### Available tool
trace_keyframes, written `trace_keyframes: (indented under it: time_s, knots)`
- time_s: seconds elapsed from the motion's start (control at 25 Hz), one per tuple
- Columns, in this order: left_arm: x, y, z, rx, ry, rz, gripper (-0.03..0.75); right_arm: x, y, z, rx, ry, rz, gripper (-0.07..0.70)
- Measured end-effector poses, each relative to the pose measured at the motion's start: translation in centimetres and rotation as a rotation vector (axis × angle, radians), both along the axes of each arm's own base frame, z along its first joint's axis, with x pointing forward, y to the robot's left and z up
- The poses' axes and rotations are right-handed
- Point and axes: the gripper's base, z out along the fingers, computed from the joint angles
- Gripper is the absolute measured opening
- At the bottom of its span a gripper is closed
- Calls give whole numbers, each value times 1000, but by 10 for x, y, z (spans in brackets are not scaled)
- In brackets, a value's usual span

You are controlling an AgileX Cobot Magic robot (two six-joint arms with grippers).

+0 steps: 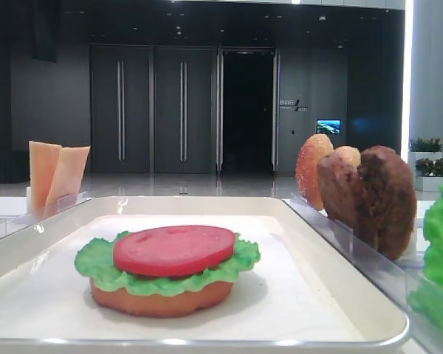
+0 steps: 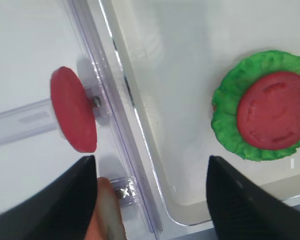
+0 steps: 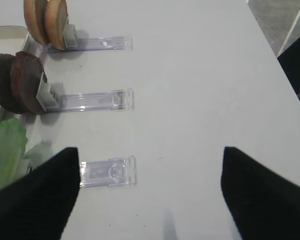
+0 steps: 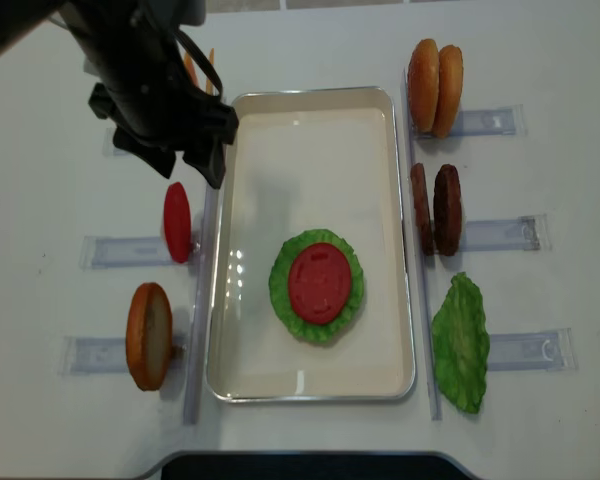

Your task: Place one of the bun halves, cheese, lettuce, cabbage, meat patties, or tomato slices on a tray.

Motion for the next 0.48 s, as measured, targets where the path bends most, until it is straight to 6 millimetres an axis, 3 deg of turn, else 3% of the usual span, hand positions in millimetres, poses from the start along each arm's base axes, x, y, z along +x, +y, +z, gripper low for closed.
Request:
trace_keyframes:
  time_s: [0.48]
  knots:
    - [14, 67, 15, -7, -47, 172, 517, 0, 0, 0, 0, 0, 0, 577]
